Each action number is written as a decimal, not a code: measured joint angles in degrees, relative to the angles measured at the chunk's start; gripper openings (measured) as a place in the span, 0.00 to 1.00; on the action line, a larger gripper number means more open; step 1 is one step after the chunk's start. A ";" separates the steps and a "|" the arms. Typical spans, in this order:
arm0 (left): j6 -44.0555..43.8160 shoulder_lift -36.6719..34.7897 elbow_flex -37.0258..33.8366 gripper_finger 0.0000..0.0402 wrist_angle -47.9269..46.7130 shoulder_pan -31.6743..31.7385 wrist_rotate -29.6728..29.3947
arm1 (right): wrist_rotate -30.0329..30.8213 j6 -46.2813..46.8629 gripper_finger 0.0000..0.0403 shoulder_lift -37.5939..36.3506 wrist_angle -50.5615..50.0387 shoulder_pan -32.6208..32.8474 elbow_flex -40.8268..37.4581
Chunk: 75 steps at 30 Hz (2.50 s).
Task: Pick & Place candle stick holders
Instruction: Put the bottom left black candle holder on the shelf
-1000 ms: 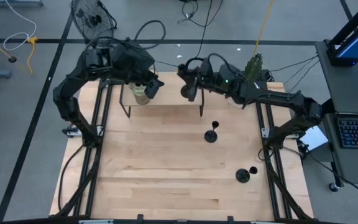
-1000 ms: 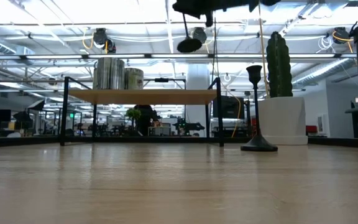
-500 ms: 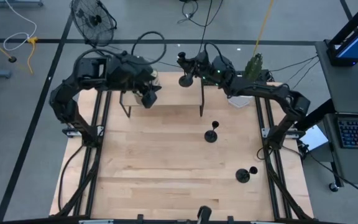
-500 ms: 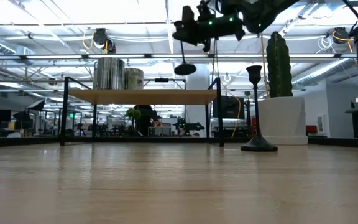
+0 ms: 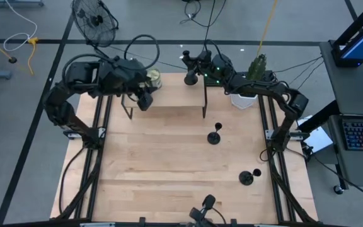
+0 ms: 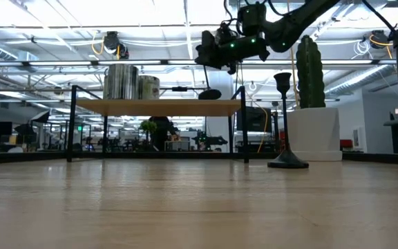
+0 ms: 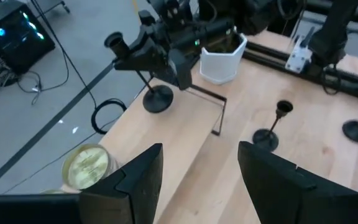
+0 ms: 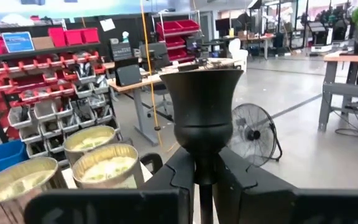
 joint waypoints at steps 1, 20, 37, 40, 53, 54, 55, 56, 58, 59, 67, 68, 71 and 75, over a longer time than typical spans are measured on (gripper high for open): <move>-0.24 -1.11 -2.03 0.54 1.17 0.04 -0.07 | 0.00 -0.01 0.05 0.25 0.01 -0.16 0.00; -5.21 -32.69 -52.32 0.54 36.11 -1.42 3.06 | 3.24 -1.76 0.05 0.46 0.21 -1.10 -1.33; -8.04 -48.07 -75.40 0.54 51.01 -3.72 5.99 | 3.45 -1.23 0.05 0.46 5.61 -1.08 -4.94; -9.37 -49.32 -76.71 0.54 50.99 -3.72 5.99 | 3.47 -1.57 0.05 0.46 5.63 -1.08 -4.94; -9.77 -50.21 -77.94 0.54 50.72 -3.70 5.93 | 3.30 -1.59 0.05 0.46 5.61 -0.93 -4.94; -9.56 -50.21 -77.94 0.54 50.72 -3.70 5.93 | 3.30 -1.59 0.05 0.46 5.61 -0.93 -4.94; -9.35 -50.21 -77.94 0.54 50.69 -3.70 5.91 | 3.30 -1.59 0.05 0.46 5.61 -0.93 -4.94; -9.14 -50.21 -77.94 0.54 50.65 -3.70 5.91 | 3.30 -1.59 0.05 0.46 5.63 -0.93 -4.94; -8.87 -50.21 -77.94 0.54 50.41 -3.70 5.91 | 3.30 -1.59 0.05 0.46 5.61 -0.93 -4.94; -8.82 -50.21 -77.94 0.54 50.18 -3.70 5.91 | 3.30 -1.59 0.05 0.46 5.61 -0.93 -4.94; -8.68 -50.15 -77.94 0.54 49.04 -3.70 5.91 | 3.30 -1.61 0.05 0.46 5.61 -0.93 -4.94; -8.68 -50.15 -77.94 0.54 49.04 -3.70 5.91 | 3.27 -1.61 0.05 0.46 5.61 -0.93 -4.94; -8.68 -50.15 -77.94 0.54 49.04 -3.70 5.91 | 3.27 -1.71 0.05 0.46 5.59 -0.93 -4.94; -8.70 -50.15 -77.94 0.54 49.01 -3.70 5.91 | 3.27 -2.50 0.05 0.46 5.59 -0.93 -4.94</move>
